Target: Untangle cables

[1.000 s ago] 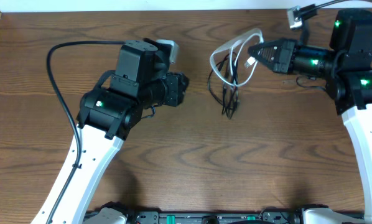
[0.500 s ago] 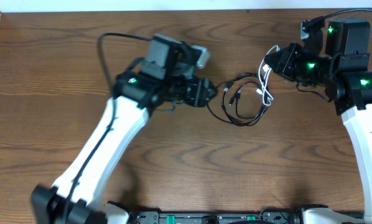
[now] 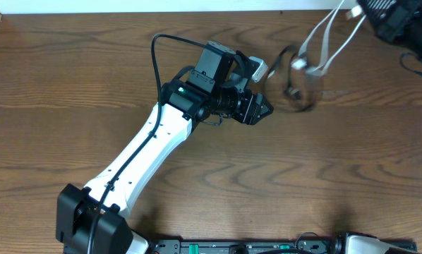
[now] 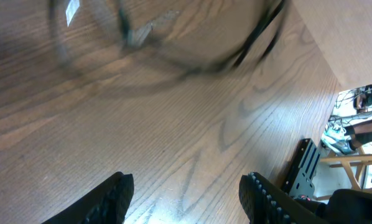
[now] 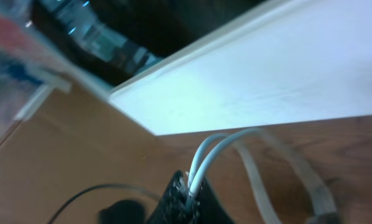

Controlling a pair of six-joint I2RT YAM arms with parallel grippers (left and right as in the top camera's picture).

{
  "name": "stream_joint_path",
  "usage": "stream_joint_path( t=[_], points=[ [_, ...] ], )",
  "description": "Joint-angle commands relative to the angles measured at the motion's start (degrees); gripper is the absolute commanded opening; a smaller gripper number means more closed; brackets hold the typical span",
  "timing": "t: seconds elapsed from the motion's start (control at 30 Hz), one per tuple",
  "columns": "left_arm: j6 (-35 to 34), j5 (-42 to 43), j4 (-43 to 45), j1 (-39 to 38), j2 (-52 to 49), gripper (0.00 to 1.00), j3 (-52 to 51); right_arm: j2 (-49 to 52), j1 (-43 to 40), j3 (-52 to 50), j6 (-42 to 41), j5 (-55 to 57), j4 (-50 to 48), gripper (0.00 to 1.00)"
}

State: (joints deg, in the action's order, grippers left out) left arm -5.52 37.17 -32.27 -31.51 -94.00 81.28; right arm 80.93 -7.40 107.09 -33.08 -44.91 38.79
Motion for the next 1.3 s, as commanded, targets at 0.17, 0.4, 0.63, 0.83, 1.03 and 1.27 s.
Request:
stream_joint_path(
  t=[0.17, 0.4, 0.63, 0.83, 1.03, 1.27],
  points=[
    [0.5, -0.8, 1.1, 0.0, -0.2, 0.63, -0.1, 0.5, 4.2, 1.3, 2.6, 5.2, 13.8, 0.01],
    [-5.2, -7.4, 0.9, 0.9, -0.2, 0.78, -0.1, 1.7, 10.4, 1.2, 6.8, 6.4, 18.3, 0.02],
    [-7.6, -10.3, -2.0, 3.5, -0.2, 0.78, -0.1, 1.7, 14.6, -1.0, 8.4, 24.5, 30.3, 0.03],
    [-8.4, -10.9, -2.7, 5.7, -0.2, 0.78, -0.1, 2.3, 17.1, -7.4, 8.3, 26.2, 28.2, 0.39],
    [-8.3, -10.9, -3.7, 6.0, -0.2, 0.81, -0.1, 2.5, 17.0, -8.0, 11.1, 21.6, 23.7, 0.56],
    [-5.5, -17.9, -4.8, 6.0, -0.9, 0.85, -0.3, 2.6, 14.9, -7.6, 11.7, 25.6, 25.8, 0.71]
  ],
)
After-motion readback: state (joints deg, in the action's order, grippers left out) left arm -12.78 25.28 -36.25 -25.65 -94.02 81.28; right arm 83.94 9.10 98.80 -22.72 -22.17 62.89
